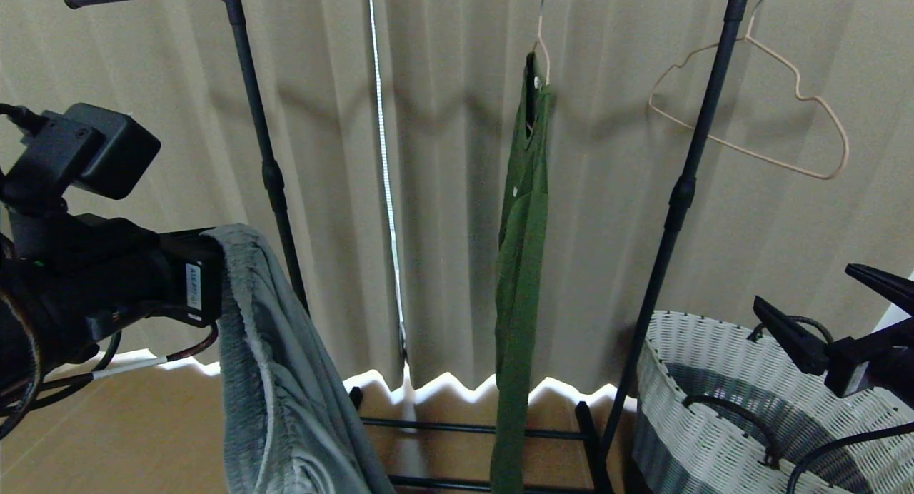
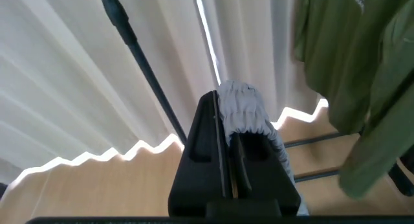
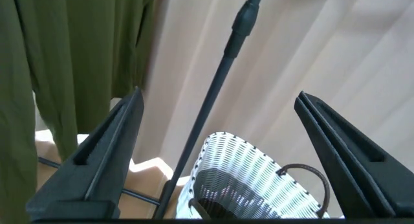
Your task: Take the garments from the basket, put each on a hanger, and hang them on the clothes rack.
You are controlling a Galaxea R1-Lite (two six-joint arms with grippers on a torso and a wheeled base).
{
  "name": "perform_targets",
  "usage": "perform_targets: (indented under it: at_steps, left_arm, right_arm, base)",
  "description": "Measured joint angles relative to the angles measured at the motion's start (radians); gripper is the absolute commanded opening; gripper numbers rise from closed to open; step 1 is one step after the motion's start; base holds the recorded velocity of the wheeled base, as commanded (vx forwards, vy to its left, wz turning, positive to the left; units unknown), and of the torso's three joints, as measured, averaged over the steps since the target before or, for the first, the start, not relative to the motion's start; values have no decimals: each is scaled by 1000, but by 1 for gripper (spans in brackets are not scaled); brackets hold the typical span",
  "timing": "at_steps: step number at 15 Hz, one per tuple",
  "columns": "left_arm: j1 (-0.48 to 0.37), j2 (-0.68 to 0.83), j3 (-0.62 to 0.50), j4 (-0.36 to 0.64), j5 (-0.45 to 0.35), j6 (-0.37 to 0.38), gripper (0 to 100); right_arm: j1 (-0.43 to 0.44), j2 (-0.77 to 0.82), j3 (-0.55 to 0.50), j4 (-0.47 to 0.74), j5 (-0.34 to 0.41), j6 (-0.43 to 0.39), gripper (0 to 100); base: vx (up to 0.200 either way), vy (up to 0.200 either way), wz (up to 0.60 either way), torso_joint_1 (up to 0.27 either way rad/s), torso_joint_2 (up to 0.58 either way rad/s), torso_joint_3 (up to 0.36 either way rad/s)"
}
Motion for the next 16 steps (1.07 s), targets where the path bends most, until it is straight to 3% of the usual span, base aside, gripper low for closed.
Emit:
perform_targets:
  at_steps: [7,11,16]
  left_arm:
    - [24,-60,59,0,-37,0,0]
    - [24,-92,80,0,-63,2,0]
    - [25,-114,118,-2,-66,6,0]
  right_arm:
    - [-8,-11,-25,-1,3,-14,100]
    - [-10,-10,-29,0,3,-14,100]
    - [-48,-9,-31,-1,3,-15,100]
  base:
    - [0,0,0,7,-16,-9]
    - [0,0,0,79,-260,-249]
    - [0,0,0,166,-513,-288]
